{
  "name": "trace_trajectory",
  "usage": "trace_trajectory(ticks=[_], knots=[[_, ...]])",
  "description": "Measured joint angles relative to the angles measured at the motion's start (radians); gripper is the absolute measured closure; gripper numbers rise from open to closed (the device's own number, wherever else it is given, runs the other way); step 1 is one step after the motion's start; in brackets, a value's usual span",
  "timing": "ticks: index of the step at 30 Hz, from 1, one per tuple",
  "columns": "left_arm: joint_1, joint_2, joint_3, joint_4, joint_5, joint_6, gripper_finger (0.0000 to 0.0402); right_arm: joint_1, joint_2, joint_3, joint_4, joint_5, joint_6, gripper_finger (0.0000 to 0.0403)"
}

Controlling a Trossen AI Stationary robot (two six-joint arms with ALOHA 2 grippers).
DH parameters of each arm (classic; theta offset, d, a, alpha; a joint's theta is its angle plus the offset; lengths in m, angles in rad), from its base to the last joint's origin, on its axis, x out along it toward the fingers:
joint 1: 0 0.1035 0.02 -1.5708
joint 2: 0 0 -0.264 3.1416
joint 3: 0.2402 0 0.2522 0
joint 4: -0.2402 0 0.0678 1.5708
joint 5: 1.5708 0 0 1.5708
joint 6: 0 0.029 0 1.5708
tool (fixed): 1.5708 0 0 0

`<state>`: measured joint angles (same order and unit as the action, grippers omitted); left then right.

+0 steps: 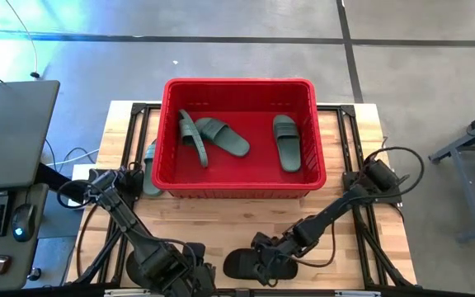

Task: Pick and place slides into bin
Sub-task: Put the black slide into the red bin

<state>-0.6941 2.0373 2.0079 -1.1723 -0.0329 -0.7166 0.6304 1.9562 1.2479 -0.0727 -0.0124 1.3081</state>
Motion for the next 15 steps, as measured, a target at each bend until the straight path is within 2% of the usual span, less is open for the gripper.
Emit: trace_trajectory(ticks=[5,8,12,14,15], knots=[[-0.001,0.000,0.000,-0.005,0.011,0.002,0.0156,-0.009,0.048,0.000,0.111,0.004,0.060,0.0217],[0.000,0.000,0.000,-0.006,0.018,0.005,0.0156,-0.009,0.063,0.000,0.131,0.006,0.079,0.0271],[0.000,0.000,0.001,-0.010,0.018,0.031,0.0156,-0.009,0.064,0.001,0.131,0.015,0.078,0.0368],[0.000,0.000,0.001,-0.009,0.018,0.033,0.0156,-0.009,0.064,0.001,0.160,0.016,0.066,0.0392],[0.000,0.000,0.001,-0.009,0.018,0.035,0.0156,-0.009,0.065,0.001,0.183,0.017,0.064,0.0390]])
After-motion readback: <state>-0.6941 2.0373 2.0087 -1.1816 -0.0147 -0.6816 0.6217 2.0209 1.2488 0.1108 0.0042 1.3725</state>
